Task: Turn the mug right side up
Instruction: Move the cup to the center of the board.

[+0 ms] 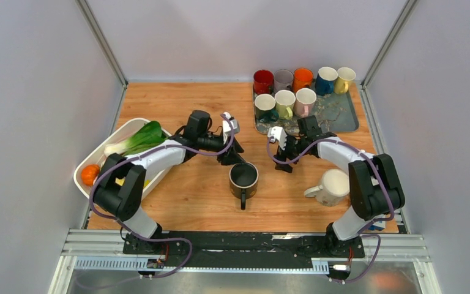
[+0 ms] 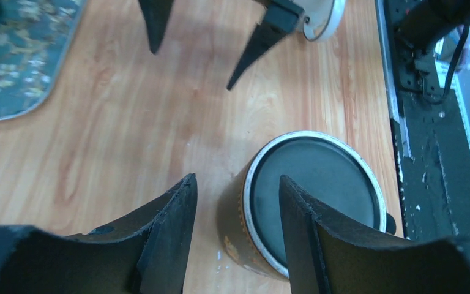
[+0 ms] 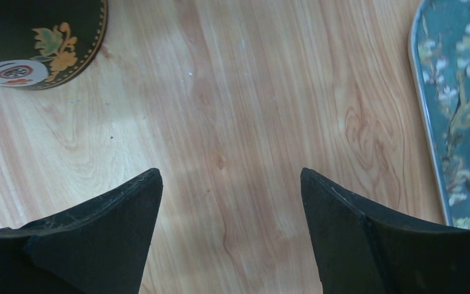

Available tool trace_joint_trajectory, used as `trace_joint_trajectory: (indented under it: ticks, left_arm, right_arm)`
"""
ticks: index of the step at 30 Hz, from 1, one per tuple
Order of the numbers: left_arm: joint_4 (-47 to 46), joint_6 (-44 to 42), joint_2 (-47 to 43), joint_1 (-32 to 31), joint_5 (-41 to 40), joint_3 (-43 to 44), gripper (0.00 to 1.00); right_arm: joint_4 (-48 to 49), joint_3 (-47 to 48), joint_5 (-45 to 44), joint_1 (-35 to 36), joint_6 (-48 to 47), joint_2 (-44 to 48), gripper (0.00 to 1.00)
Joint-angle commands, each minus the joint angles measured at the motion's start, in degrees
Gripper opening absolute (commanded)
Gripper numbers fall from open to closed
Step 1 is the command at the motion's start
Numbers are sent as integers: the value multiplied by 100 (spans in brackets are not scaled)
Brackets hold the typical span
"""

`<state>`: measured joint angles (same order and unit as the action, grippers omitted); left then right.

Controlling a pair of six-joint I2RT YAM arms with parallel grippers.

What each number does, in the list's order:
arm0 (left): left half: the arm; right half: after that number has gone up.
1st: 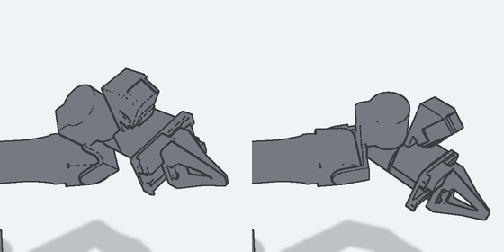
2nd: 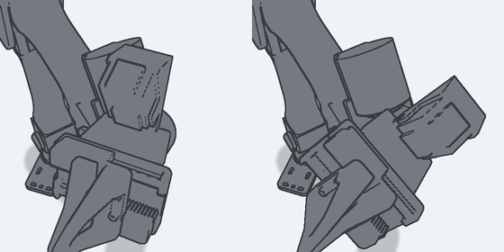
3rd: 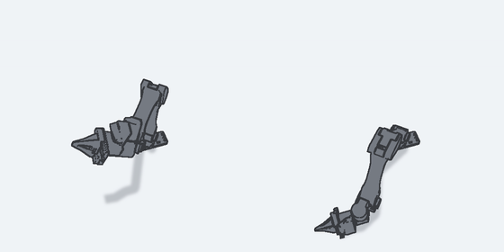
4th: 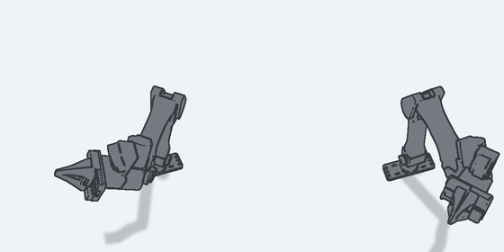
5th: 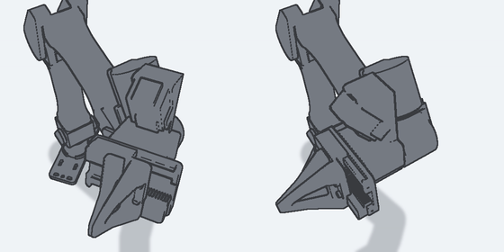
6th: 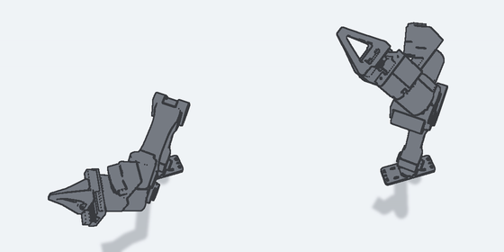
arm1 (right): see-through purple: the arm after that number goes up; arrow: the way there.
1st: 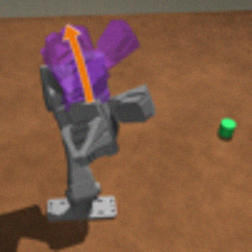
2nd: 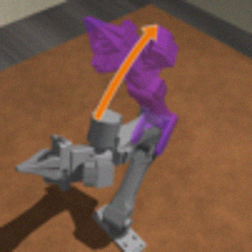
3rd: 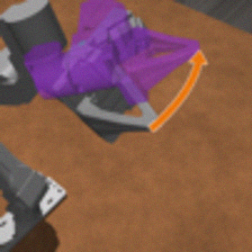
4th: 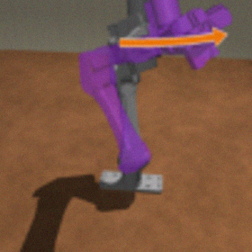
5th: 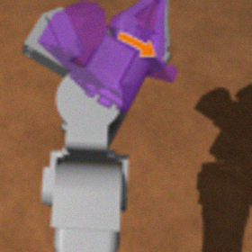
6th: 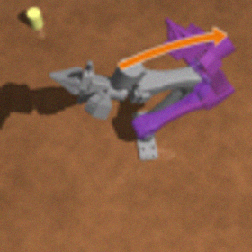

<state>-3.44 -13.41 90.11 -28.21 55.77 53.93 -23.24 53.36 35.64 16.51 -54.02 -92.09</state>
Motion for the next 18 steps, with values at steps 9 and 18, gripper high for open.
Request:
trace_joint_trajectory:
  ticks: [9, 18]
  left_arm:
    - [379, -1131, 389, -669, -1690, 327, 52]
    - [379, 506, 987, 128, -3309, 1160, 42]
  right_arm:
    - [390, -138, 151, -189, 755, 409, 88]
    - [685, 348, 107, -186, 1005, 121, 88]
